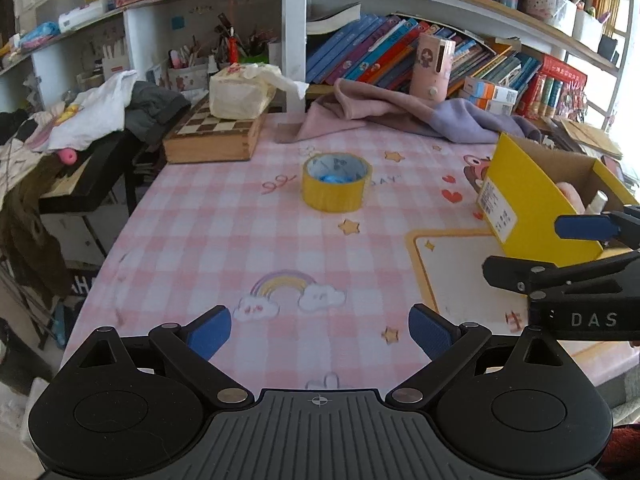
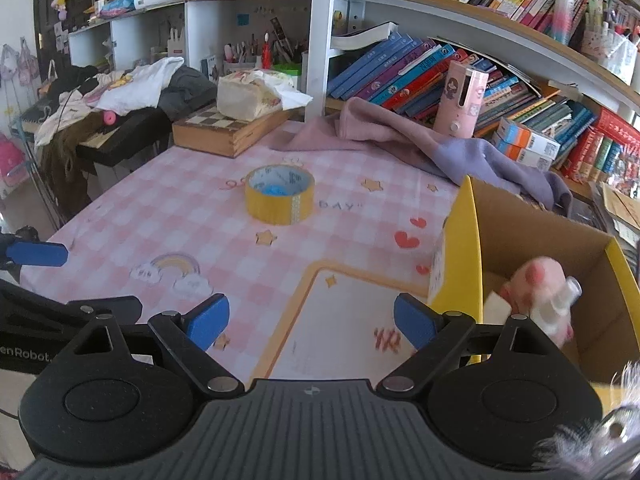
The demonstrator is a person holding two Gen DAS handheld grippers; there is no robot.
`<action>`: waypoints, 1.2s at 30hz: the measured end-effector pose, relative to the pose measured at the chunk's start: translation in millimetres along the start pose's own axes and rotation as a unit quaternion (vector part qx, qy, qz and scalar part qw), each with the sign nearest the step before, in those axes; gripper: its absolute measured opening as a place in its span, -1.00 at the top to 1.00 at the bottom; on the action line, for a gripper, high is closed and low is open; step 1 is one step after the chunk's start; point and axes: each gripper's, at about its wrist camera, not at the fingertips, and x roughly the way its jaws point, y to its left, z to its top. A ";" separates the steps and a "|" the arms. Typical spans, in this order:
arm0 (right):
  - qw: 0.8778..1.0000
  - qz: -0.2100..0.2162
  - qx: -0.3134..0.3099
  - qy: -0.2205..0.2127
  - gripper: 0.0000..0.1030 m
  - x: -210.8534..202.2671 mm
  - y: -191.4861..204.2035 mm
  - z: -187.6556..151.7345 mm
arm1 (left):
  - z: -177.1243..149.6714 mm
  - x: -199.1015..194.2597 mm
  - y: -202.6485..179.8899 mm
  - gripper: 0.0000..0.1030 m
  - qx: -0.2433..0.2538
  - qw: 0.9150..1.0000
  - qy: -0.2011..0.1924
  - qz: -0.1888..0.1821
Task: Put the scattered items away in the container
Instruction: 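Move both tools toward the yellow tape roll holding the blue bag, then grasp the yellow tape roll with the left tool while the right tool grasps the blue bag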
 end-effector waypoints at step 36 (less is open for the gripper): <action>0.998 0.010 0.059 0.004 -0.76 100.9 -67.7 76.2 | 107.5 212.3 -18.9 -0.96 0.027 1.000 0.004 -0.004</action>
